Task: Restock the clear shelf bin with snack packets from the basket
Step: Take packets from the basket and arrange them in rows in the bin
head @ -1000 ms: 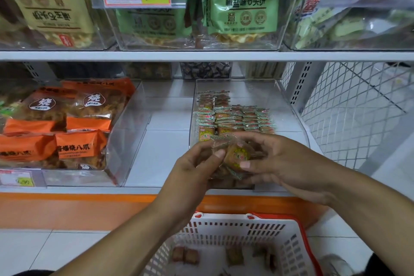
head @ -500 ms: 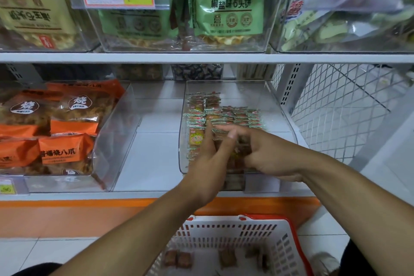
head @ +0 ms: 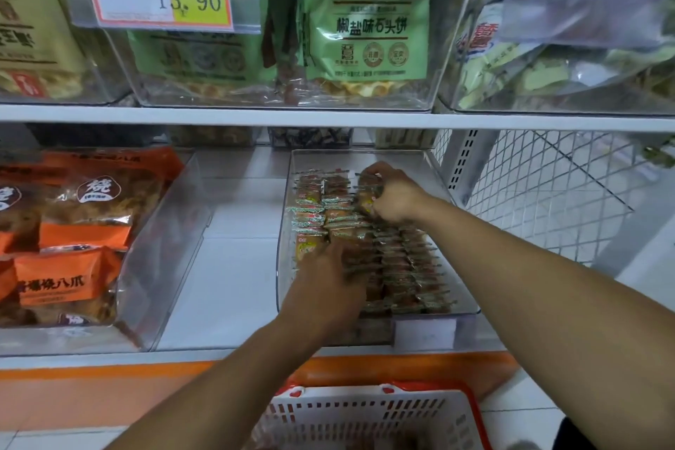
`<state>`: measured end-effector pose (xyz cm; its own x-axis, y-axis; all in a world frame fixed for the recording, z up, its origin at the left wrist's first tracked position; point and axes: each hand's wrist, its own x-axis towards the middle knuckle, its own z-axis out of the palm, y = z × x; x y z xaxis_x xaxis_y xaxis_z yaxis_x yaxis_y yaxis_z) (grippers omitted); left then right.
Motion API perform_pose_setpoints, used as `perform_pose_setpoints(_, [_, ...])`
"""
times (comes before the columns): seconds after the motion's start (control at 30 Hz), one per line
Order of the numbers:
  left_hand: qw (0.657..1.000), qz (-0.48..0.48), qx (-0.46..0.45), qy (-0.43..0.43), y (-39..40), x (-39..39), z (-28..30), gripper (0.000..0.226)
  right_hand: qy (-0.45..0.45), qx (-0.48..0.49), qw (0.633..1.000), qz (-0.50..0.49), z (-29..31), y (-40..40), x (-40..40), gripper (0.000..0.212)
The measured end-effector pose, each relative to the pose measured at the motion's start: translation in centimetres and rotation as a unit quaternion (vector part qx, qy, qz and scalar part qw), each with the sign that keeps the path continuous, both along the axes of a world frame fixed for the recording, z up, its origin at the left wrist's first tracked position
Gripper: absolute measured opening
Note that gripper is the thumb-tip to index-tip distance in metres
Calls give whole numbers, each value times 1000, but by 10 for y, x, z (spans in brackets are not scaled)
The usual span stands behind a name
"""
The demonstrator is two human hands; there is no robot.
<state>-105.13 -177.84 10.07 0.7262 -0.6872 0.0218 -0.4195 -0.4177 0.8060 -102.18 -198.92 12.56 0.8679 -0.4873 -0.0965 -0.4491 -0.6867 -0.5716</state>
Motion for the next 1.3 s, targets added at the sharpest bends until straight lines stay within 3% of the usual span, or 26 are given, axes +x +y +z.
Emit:
perform_pose_setpoints(0.1, [999, 0, 12, -41, 1, 8, -6, 42, -23, 32, 999, 8, -6, -1, 16, 72])
perform_pose_setpoints(0.2, [999, -1, 20, -38, 1, 12, -9, 45, -63, 99, 992, -49, -18, -1, 22, 91])
perform_pose_setpoints(0.33, [999, -11, 18, -34, 0, 13, -12, 46, -133, 165, 966, -147, -34, 4, 22, 97])
perform_pose_setpoints(0.47, [998, -20, 32, -49, -1, 13, -17, 49, -173, 201, 941, -211, -37, 9, 20, 86])
perform_pose_setpoints(0.67, [994, -14, 46, -97, -1, 9, -22, 55, -155, 157, 953, -208, -31, 18, 21, 87])
perform_pose_setpoints(0.9, [993, -7, 69, -96, -3, 7, -25, 59, -178, 113, 964, -160, -38, 23, 15, 70])
perform_pose_setpoints(1.03, [992, -8, 70, -109, -4, 7, -25, 59, -123, 62, 985, -105, -35, 24, 19, 63])
perform_pose_setpoints(1.2, [993, -13, 81, -90, -4, 10, -23, 62, -138, 77, 978, -139, -28, 19, 16, 72])
perform_pose_setpoints(1.3, [993, -22, 90, -79, -4, 11, -21, 62, -169, 99, 966, -168, -23, 19, 7, 62])
